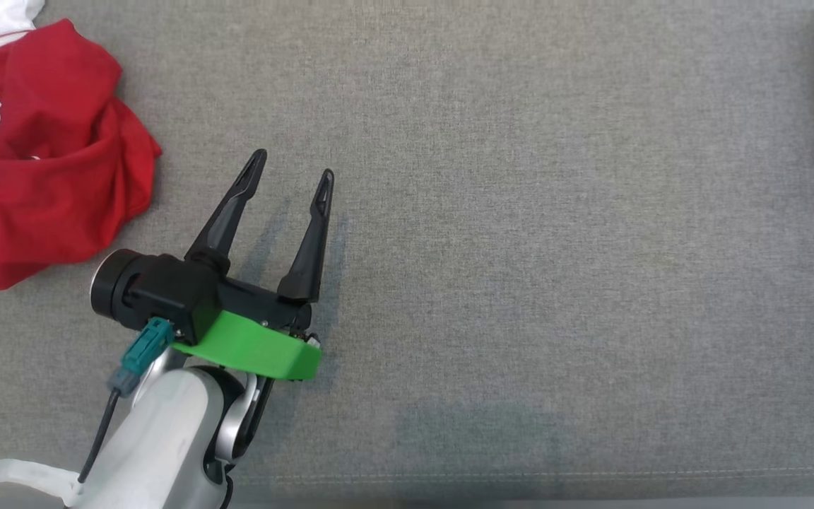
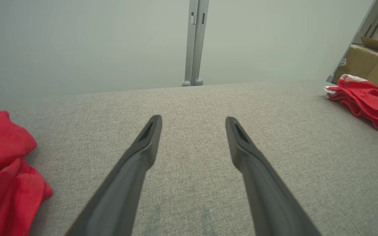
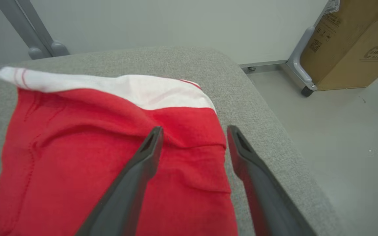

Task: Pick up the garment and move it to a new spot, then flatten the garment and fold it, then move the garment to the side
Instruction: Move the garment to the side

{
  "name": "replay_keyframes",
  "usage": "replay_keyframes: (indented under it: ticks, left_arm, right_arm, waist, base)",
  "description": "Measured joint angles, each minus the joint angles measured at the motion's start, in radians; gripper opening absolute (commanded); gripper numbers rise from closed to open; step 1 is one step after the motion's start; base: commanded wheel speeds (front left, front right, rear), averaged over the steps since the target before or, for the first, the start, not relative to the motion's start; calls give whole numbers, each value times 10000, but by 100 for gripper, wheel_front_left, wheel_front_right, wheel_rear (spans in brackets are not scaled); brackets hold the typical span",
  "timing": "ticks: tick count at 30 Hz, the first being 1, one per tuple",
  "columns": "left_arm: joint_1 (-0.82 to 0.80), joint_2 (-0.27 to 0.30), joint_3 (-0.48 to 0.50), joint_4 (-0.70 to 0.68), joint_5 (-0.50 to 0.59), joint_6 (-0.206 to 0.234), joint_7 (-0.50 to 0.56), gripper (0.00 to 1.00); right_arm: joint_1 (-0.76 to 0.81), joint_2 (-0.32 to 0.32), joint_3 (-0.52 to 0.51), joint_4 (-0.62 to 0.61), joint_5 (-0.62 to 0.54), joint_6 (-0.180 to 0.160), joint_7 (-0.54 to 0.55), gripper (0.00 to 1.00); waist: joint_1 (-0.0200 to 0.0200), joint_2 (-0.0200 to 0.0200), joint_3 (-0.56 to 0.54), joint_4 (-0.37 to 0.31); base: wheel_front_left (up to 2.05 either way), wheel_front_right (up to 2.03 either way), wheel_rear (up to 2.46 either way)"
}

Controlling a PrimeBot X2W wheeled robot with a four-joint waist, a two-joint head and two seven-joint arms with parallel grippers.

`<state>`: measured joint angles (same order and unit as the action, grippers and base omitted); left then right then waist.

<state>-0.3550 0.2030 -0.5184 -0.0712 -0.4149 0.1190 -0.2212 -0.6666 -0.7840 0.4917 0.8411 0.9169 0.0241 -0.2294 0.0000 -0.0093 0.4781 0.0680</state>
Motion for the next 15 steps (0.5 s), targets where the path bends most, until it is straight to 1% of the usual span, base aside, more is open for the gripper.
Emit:
replay_keyframes:
  ticks: [3,8,11,12,13,15]
  left_arm:
    - [6,-13,38,155,-33,-17,-19,100]
    - [63,-17,151,380,-125,-48,-100,100]
    - [150,-21,272,527,-140,-48,-104,100]
    - [194,-21,311,583,-178,-48,-111,100]
    - [194,-21,311,583,-178,-48,-111,100]
    - [331,-19,364,658,-293,-48,-186,100]
  right_arm:
    - [13,-27,-61,100,-13,-98,-86,100]
    - [20,21,-316,-130,40,-63,-136,100]
    - [-8,82,-353,-656,-6,50,-211,100]
    - [-14,125,-387,-846,-23,199,-213,100]
    - [-14,125,-387,-846,-23,199,-213,100]
    - [-20,399,-648,-1174,199,393,-224,100]
  waist:
    - [0,0,-289,-42]
    - [0,0,-858,-160]
    - [0,0,-1225,-253]
    - [0,0,-1349,-284]
    - [0,0,-1349,-284]
    - [0,0,-1605,-345]
  base:
    - [0,0,0]
    - [0,0,0]
    - [0,0,0]
    - [0,0,0]
    - [0,0,0]
    - [0,0,0]
